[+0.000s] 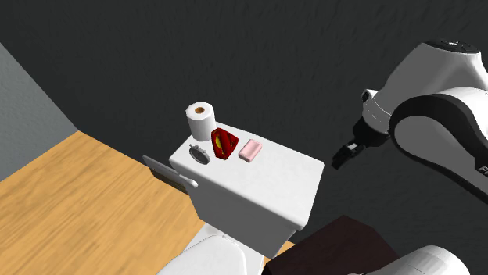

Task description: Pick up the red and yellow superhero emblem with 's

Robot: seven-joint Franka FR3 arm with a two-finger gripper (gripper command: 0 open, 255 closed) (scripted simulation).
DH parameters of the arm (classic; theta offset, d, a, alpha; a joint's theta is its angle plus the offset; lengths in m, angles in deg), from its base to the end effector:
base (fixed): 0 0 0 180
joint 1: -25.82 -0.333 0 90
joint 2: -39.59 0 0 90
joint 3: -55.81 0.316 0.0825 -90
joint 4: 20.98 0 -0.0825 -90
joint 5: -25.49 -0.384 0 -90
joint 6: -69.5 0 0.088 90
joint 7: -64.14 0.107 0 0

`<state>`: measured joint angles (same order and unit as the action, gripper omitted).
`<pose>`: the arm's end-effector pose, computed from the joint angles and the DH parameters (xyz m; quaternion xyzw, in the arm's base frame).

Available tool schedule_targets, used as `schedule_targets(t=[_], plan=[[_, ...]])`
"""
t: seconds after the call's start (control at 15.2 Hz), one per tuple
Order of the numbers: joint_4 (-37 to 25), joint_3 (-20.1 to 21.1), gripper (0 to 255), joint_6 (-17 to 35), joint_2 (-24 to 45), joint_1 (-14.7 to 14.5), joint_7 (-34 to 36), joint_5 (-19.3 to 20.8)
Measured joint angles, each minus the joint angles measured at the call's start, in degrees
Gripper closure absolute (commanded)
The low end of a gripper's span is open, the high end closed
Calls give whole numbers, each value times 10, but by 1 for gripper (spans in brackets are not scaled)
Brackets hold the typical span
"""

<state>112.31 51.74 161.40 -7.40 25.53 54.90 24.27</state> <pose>0.3006 -0.0256 0.6175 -0.9965 -0.0577 -0.0517 0.0315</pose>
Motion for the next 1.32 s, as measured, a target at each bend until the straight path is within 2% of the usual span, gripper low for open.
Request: schedule_targets(t=[0.2, 0.73, 1.32], plan=[[-3, 9, 0, 15, 16, -4, 10, -7], [-45, 61, 0, 116, 141, -26, 69, -42], [-162, 114, 0, 193, 311, -41, 135, -48]])
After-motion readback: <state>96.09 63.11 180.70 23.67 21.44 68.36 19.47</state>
